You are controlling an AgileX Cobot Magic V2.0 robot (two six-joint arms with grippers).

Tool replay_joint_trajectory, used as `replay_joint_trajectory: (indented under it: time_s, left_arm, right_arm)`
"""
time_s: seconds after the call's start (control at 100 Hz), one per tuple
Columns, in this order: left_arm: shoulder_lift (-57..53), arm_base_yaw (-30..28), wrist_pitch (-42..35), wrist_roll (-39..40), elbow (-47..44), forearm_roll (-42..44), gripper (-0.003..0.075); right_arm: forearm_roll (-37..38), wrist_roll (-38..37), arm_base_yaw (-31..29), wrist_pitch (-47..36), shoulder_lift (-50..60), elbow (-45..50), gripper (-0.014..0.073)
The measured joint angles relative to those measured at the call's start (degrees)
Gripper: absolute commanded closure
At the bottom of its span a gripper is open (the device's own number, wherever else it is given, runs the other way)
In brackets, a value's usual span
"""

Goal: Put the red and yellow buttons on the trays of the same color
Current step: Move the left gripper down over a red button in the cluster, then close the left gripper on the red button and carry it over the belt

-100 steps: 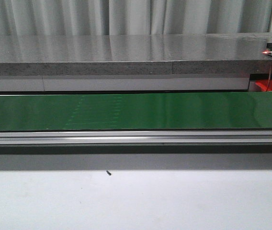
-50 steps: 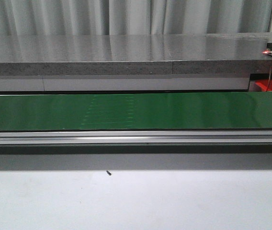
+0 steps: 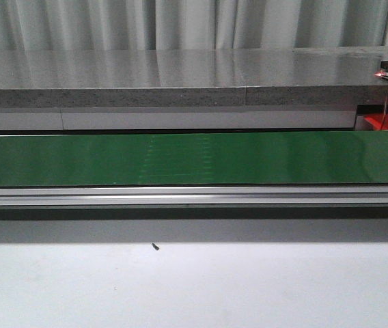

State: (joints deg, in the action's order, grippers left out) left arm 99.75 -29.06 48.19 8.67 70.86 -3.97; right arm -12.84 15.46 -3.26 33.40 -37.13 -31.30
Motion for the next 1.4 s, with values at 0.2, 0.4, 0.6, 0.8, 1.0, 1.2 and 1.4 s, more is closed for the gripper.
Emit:
replay_joint_trajectory:
  time_s: [0.2, 0.4, 0.6, 0.8, 1.0, 1.2, 1.4]
  left_arm:
    - [3.3, -0.1, -1.9, -1.2, 0.3, -2.7, 0.0156]
    - [6.2, -0.1, -3.0, -2.8, 0.4, -4.5, 0.0157]
    - [7.0, -0.1, -5.3, -3.6, 0.4, -5.9, 0.0345]
    - [7.0, -0.1, -6.5, -3.7, 0.4, -6.1, 0.0538]
    - [6.9, -0.1, -6.5, -5.3, 0.4, -6.1, 0.0541]
    - [0.9, -0.1, -4.9, -7.1, 0.4, -6.1, 0.0541]
    - [-6.8, 1.1, -3.5, -8.1, 0.4, -6.1, 0.0541]
  right_arm:
    - [0.0, 0.0, 0.0, 0.0, 0.0, 0.0, 0.0715]
    - [0.0, 0.0, 0.0, 0.0, 0.0, 0.0, 0.0715]
    - [0.0, 0.0, 0.0, 0.0, 0.0, 0.0, 0.0715]
    - [0.0, 0.0, 0.0, 0.0, 0.0, 0.0, 0.0715]
    - [0.0, 0.0, 0.0, 0.0, 0.0, 0.0, 0.0715]
    - [0.0, 0.0, 0.0, 0.0, 0.0, 0.0, 0.0715]
    - [0.0, 0.0, 0.0, 0.0, 0.0, 0.0, 0.0715]
